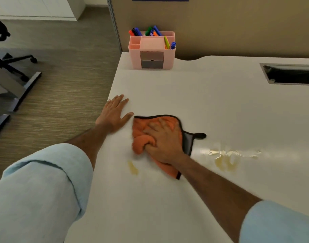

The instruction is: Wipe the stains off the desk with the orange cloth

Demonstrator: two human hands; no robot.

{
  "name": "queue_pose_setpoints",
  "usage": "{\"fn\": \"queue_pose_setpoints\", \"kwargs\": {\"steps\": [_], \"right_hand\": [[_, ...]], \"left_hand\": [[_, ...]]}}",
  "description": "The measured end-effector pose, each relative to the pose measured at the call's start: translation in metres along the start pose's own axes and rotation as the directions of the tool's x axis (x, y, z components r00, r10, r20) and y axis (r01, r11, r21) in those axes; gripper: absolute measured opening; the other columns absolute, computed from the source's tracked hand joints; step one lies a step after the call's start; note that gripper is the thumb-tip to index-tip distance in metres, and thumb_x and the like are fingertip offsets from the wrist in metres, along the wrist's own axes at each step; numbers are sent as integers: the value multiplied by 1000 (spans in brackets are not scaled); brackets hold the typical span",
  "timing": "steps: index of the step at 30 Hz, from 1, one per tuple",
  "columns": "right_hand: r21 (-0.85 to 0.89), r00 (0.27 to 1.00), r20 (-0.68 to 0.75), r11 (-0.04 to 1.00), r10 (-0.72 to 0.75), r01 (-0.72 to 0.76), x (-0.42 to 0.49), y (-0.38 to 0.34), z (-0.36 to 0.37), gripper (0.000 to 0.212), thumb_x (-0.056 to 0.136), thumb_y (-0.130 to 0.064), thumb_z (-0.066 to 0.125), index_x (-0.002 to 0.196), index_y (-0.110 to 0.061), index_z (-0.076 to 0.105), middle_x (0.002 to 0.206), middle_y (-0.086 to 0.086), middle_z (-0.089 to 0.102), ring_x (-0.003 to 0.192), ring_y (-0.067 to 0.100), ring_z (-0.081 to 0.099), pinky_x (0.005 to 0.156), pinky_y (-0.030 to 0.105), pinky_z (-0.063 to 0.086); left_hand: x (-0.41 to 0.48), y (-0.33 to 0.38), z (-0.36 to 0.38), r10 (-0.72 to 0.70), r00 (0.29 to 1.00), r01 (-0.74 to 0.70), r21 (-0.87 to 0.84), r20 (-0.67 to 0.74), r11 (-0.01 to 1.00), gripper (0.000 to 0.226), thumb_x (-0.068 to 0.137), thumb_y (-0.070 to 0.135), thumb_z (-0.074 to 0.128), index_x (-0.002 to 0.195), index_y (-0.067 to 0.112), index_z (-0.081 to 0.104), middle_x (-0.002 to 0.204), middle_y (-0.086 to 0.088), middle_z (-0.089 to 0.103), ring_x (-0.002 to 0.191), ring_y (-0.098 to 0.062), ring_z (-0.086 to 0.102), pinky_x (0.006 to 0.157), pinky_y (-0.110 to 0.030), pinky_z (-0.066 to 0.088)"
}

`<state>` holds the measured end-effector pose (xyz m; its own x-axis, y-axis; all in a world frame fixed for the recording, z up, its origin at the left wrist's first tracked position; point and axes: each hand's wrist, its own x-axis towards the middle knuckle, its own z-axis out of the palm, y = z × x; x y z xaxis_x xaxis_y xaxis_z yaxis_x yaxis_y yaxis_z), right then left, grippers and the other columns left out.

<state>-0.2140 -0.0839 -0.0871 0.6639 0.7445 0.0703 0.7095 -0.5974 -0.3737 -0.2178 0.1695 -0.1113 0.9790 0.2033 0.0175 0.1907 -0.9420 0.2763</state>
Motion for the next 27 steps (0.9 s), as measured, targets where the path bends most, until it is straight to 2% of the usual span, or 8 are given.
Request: {"fn": "queue_pose_setpoints", "kwargs": {"steps": [3, 5, 9, 14, 16, 18, 22, 27], "right_hand": [[59, 938, -16, 936, -348, 348, -26, -36, 19, 47, 73, -49, 66, 118, -35, 65, 134, -3, 58, 136, 25, 37, 115, 44, -16], [91, 897, -1, 893, -442, 441, -46, -29, 20, 47, 74, -45, 71, 119, -33, 65, 134, -2, 57, 137, 23, 36, 117, 52, -6], [3, 960, 67, 962, -272, 272, -62, 28, -1, 54, 78, -52, 59, 130, -38, 57, 145, -7, 49, 144, 24, 31, 110, 65, 11], [-117, 997, 43, 991, 65, -59, -46, 23, -2, 64, 77, -64, 42, 137, -43, 45, 154, -5, 37, 147, 29, 20, 108, 68, 13], [-65, 998, 22, 996, 58, -56, -51, -12, 14, 62, 75, -64, 47, 132, -39, 50, 150, -2, 42, 144, 32, 25, 110, 67, 9], [34, 995, 14, 995, -96, 96, -71, -47, 34, 61, 73, -65, 51, 128, -37, 53, 146, 0, 46, 142, 33, 28, 114, 63, 3], [74, 968, 21, 965, -252, 250, -114, -46, 35, 58, 76, -59, 58, 129, -36, 56, 146, 1, 48, 144, 34, 28, 114, 63, 11], [-70, 998, -17, 996, 56, -57, -119, 28, -10, 62, 77, -62, 50, 133, -36, 55, 146, -2, 48, 143, 30, 33, 106, 70, 22]], "left_hand": [[2, 0, -3, -12, 999, 12, -6, 46, 1000, 69, 94, 54, 40, 152, 19, 24, 163, -6, 12, 151, -21, 5, 122, -39, 3], [4, -1, -4, -22, 997, 23, -15, 69, 1000, 70, 94, 55, 40, 152, 19, 23, 164, -5, 11, 151, -20, 4, 122, -40, 3], [2, 0, -2, -32, 998, 33, -23, 55, 999, 70, 94, 54, 40, 152, 18, 24, 164, -6, 12, 151, -20, 4, 122, -39, 2], [-4, 4, -5, -39, 999, 38, -43, -12, 998, 65, 95, 50, 42, 149, 16, 32, 161, -8, 21, 149, -22, 15, 122, -39, 7], [-9, 5, -9, -43, 997, 38, -68, -69, 997, 61, 95, 47, 45, 147, 14, 37, 159, -10, 26, 148, -24, 21, 121, -40, 10], [-17, 6, -12, -35, 995, 28, -78, -90, 997, 60, 96, 45, 46, 146, 13, 39, 158, -11, 28, 147, -25, 22, 121, -41, 11], [-37, 10, -14, 40, 998, -41, -34, -38, 999, 62, 95, 50, 43, 147, 15, 36, 160, -9, 24, 147, -24, 21, 121, -41, 11], [-56, 22, -16, 103, 995, -102, -25, 7, 994, 65, 95, 53, 41, 149, 17, 33, 161, -8, 21, 149, -22, 14, 122, -39, 7]]}}
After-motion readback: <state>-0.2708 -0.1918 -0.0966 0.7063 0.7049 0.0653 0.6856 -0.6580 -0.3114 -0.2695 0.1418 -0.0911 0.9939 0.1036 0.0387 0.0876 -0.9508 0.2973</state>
